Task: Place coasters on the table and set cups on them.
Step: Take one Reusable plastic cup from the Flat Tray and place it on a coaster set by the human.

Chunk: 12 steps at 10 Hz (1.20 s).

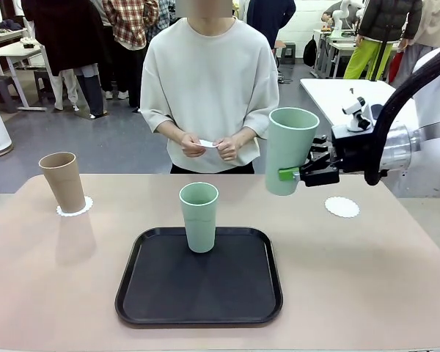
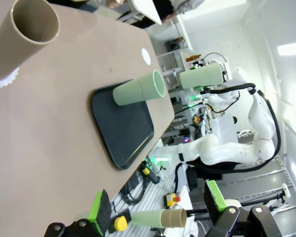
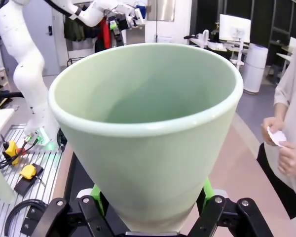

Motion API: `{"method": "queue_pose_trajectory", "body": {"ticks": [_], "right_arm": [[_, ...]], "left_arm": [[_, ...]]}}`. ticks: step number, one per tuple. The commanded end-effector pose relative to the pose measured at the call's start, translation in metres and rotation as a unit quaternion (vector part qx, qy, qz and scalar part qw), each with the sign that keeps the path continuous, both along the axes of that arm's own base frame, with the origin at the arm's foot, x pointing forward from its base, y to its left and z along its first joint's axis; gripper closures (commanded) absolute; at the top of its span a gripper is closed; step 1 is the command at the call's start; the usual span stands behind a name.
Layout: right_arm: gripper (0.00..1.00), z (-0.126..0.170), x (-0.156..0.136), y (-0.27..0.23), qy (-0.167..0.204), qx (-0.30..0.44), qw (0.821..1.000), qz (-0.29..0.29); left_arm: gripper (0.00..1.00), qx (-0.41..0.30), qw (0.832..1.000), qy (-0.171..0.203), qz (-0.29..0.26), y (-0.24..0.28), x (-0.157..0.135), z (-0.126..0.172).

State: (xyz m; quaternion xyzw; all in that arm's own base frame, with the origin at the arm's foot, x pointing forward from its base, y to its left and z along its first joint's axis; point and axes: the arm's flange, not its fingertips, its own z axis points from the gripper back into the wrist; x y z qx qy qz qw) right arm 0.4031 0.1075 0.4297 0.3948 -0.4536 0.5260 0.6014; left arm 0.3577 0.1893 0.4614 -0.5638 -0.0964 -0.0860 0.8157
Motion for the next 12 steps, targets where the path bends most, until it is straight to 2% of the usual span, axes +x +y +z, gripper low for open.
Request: {"method": "queue_pose_trajectory", "body": {"ticks": [1,4,5,6,9,10,11,12], "right_arm": [[0.77,0.000,-0.002,0.006,-0.007,-0.001,1.000,0.010],[0.77,0.000,-0.002,0.006,-0.007,-0.001,1.000,0.010],[0.18,-0.001,-0.001,0.004,-0.001,-0.003,1.000,0.005],[0.18,0.001,0.022,-0.037,-0.018,0.031,0.999,0.004],[0.18,-0.014,0.060,-0.135,-0.020,-0.041,0.999,0.007],[0.18,-0.020,0.059,-0.161,-0.015,-0.060,0.998,0.025],[0.18,-0.023,0.060,-0.186,-0.011,-0.084,0.996,0.019],[0.18,-0.022,0.062,-0.209,-0.014,-0.078,0.997,0.011]], "left_arm": [[0.00,-0.002,1.000,-0.004,0.001,0.001,-0.002,0.002],[0.00,-0.002,1.000,-0.004,0.001,0.001,-0.002,0.002],[0.00,-0.002,1.000,-0.004,0.001,0.001,-0.002,0.002],[0.00,-0.002,1.000,-0.004,0.001,0.001,-0.002,0.002],[0.00,-0.002,1.000,-0.004,0.001,0.001,-0.002,0.002],[0.00,-0.002,1.000,-0.004,0.001,0.001,-0.002,0.002],[0.00,-0.002,1.000,-0.004,0.001,0.001,-0.002,0.002],[0.00,-0.002,1.000,-0.004,0.001,0.001,-0.002,0.002]]}}
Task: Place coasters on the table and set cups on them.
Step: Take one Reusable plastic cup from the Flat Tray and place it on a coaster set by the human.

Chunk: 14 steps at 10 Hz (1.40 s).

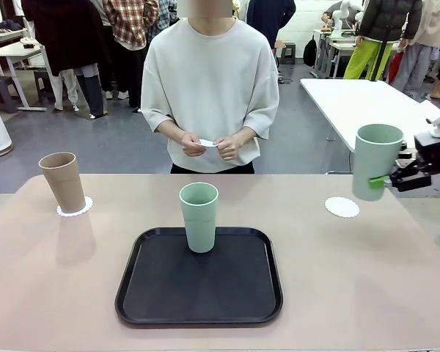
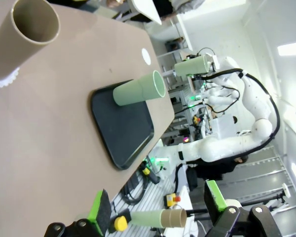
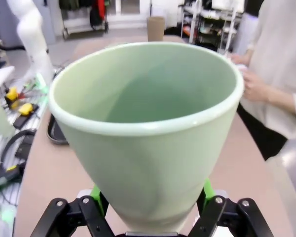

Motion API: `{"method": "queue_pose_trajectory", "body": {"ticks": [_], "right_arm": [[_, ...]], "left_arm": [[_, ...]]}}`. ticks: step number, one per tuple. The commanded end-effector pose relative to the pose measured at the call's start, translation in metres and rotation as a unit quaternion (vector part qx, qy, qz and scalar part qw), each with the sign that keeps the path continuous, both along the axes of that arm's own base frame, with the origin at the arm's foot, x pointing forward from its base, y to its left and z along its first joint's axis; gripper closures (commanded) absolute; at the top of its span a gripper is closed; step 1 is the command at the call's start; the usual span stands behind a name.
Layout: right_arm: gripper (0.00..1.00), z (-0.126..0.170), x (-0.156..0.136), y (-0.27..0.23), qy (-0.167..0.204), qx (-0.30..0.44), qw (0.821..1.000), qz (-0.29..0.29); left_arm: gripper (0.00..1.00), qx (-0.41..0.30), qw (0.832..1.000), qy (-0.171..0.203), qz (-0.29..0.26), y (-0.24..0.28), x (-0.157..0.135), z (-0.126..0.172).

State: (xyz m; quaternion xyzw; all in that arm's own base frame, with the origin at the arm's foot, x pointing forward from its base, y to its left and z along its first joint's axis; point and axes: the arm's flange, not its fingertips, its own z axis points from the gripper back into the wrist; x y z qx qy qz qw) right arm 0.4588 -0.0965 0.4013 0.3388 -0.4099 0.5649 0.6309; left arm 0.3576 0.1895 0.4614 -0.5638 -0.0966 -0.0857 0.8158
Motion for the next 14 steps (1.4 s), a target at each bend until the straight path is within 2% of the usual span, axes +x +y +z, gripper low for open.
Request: {"method": "queue_pose_trajectory", "body": {"ticks": [1,3,4,9,10,13,14], "right_arm": [[0.18,0.007,0.005,-0.020,-0.020,0.024,0.999,0.007],[0.18,0.004,0.010,-0.028,-0.033,0.042,0.999,-0.008],[0.18,0.003,0.003,-0.026,-0.013,0.010,1.000,-0.007],[0.18,0.004,0.004,-0.029,-0.017,0.015,1.000,-0.007],[0.18,-0.015,0.021,-0.037,-0.011,0.046,0.999,-0.015],[0.18,-0.042,0.060,-0.046,-0.016,0.049,0.999,-0.005],[0.18,-0.054,0.069,-0.044,-0.006,0.056,0.998,0.004]], "left_arm": [[0.00,-0.002,1.000,-0.004,0.001,0.001,-0.001,0.002],[0.00,-0.002,1.000,-0.004,0.001,0.001,-0.001,0.002],[0.00,-0.002,1.000,-0.004,0.001,0.001,-0.001,0.002],[0.00,-0.002,1.000,-0.004,0.001,0.001,-0.001,0.002],[0.00,-0.002,1.000,-0.004,0.001,0.001,-0.001,0.002],[0.00,-0.002,1.000,-0.004,0.001,0.001,-0.001,0.002],[0.00,-0.002,1.000,-0.004,0.001,0.001,-0.001,0.002]]}}
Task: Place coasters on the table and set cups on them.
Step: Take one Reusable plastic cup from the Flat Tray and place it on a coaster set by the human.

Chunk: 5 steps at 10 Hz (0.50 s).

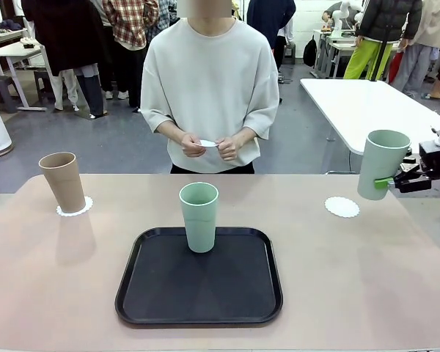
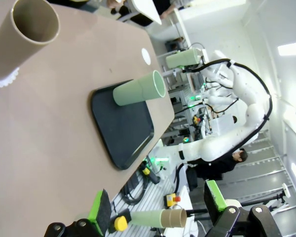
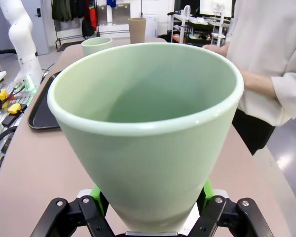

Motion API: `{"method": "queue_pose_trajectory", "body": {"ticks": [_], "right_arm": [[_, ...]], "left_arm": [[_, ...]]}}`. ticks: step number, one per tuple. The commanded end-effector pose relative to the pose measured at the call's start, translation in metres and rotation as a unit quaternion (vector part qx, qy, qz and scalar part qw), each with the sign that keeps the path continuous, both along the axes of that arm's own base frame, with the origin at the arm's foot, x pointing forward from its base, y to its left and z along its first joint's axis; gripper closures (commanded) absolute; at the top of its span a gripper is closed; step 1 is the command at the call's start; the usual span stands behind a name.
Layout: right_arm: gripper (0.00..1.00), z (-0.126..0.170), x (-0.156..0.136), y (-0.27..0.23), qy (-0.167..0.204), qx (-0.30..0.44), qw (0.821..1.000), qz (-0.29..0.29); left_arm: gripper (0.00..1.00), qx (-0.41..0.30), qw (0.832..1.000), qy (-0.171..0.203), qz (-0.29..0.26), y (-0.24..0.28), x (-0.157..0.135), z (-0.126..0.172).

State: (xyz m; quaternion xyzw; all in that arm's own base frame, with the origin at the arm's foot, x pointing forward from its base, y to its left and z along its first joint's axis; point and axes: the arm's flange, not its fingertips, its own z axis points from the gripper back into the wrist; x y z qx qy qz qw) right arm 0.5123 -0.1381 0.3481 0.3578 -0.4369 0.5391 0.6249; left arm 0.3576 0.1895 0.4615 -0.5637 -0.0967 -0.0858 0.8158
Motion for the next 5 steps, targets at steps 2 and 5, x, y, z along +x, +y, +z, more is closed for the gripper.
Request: {"method": "queue_pose_trajectory", "body": {"ticks": [2,5], "right_arm": [[0.18,-0.024,0.031,-0.003,0.002,0.023,0.999,0.027],[0.18,-0.035,0.052,-0.005,0.008,0.019,0.999,0.029]], "left_arm": [[0.00,-0.002,1.000,-0.004,0.001,0.001,-0.001,0.002],[0.00,-0.002,1.000,-0.004,0.001,0.001,-0.001,0.002]]}}
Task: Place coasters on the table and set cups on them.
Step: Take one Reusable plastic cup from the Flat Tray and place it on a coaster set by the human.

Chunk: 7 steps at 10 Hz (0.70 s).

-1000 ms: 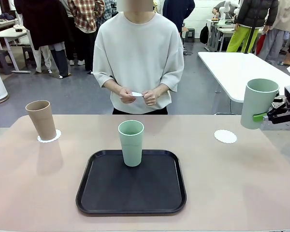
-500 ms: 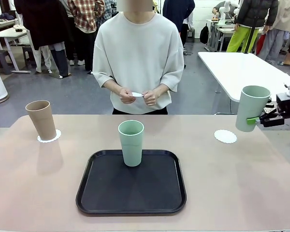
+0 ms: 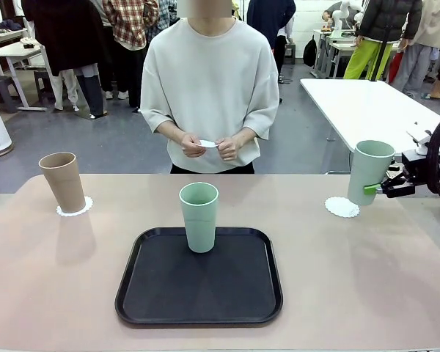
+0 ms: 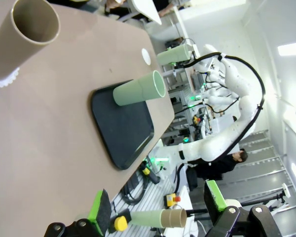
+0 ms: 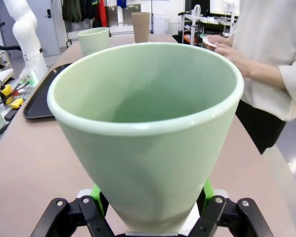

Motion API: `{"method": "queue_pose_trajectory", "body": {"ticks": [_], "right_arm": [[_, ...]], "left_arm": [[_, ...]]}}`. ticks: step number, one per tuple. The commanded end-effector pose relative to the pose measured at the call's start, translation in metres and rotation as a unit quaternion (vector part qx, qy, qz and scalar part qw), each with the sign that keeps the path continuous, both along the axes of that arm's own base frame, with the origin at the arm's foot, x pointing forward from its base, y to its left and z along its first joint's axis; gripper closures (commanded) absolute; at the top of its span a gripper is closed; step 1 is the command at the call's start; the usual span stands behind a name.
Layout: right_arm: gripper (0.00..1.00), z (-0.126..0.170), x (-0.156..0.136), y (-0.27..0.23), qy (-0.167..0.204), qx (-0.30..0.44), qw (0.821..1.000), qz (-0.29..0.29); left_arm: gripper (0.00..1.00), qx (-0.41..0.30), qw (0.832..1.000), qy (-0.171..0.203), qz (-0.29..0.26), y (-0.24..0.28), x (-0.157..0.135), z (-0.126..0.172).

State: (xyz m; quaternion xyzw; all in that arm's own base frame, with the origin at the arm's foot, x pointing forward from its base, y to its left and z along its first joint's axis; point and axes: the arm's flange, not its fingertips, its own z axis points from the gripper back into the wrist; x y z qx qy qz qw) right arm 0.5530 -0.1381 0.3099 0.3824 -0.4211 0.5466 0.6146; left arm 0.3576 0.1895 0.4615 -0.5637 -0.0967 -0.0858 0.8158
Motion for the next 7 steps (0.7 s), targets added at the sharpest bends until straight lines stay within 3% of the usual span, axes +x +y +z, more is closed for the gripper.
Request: {"method": "queue_pose_trajectory", "body": {"ticks": [1,3,4,7], "right_arm": [[0.18,-0.001,0.014,-0.003,-0.018,0.011,1.000,0.006],[0.18,-0.008,0.021,-0.002,-0.017,0.013,1.000,0.008],[0.18,-0.004,0.009,0.007,-0.010,-0.017,1.000,-0.013],[0.18,-0.006,0.014,-0.001,-0.004,-0.001,1.000,0.006]], "left_arm": [[0.00,-0.002,1.000,-0.004,0.001,0.001,-0.001,0.002],[0.00,-0.002,1.000,-0.004,0.001,0.001,-0.001,0.002],[0.00,-0.002,1.000,-0.004,0.001,0.001,-0.001,0.002],[0.00,-0.002,1.000,-0.004,0.001,0.001,-0.001,0.002]]}}
